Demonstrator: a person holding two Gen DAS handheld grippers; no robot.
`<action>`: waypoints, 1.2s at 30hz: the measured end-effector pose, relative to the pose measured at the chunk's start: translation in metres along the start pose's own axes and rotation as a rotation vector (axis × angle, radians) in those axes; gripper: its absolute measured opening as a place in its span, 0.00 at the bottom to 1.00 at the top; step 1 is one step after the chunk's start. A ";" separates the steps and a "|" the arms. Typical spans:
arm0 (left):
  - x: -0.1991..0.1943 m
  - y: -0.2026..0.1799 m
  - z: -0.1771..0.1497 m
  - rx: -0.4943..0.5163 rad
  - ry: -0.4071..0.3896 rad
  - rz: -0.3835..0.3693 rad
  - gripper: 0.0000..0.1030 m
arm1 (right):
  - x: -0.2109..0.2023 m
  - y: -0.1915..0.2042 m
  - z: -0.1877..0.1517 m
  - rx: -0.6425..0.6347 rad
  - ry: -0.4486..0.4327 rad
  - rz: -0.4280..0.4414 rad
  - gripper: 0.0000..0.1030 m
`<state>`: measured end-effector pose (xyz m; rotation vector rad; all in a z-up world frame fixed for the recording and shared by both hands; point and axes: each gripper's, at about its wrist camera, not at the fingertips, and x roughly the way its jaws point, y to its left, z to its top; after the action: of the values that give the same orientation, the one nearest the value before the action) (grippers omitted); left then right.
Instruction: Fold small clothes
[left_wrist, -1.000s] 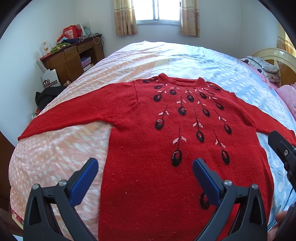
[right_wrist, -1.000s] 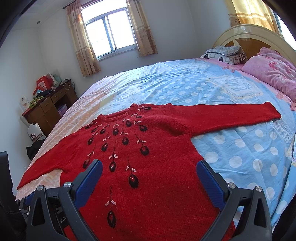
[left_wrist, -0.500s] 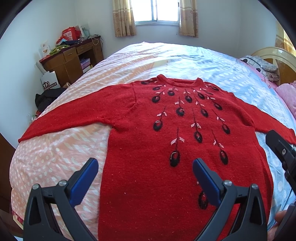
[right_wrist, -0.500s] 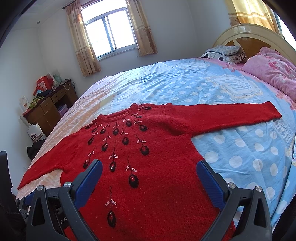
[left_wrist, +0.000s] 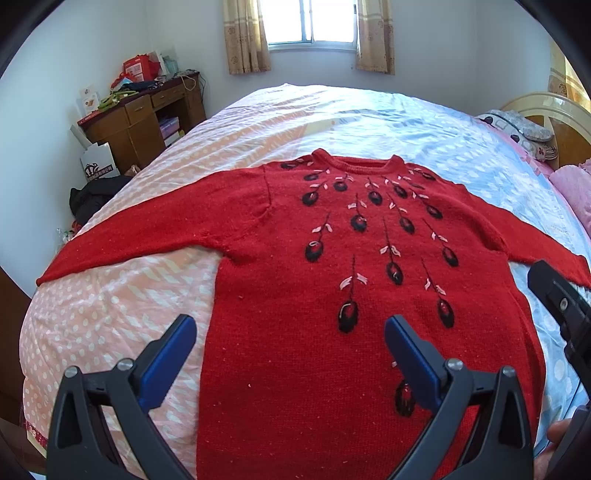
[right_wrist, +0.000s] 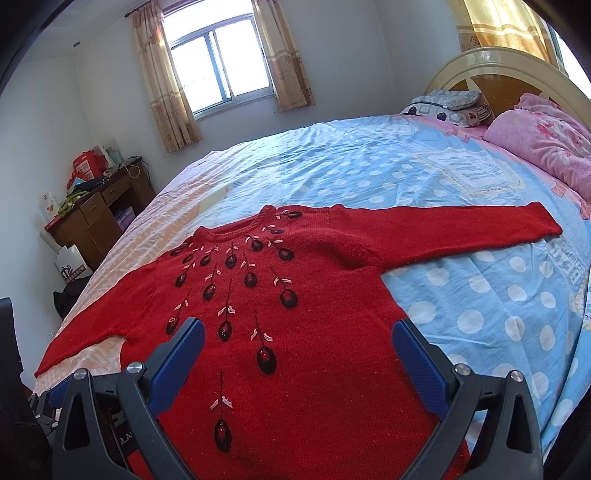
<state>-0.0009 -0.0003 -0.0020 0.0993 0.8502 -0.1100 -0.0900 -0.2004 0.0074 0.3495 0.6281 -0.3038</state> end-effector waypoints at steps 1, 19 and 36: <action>0.000 0.000 0.000 0.000 0.000 0.001 1.00 | 0.000 0.000 0.000 -0.001 0.000 0.000 0.98; 0.006 -0.001 -0.001 0.000 0.010 -0.007 1.00 | 0.005 -0.002 0.000 0.004 0.010 -0.006 0.98; 0.081 0.017 0.021 -0.082 -0.067 0.023 1.00 | 0.024 -0.212 0.069 0.203 -0.140 -0.268 0.80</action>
<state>0.0701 0.0089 -0.0491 0.0280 0.7856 -0.0561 -0.1161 -0.4226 -0.0032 0.4346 0.5071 -0.6465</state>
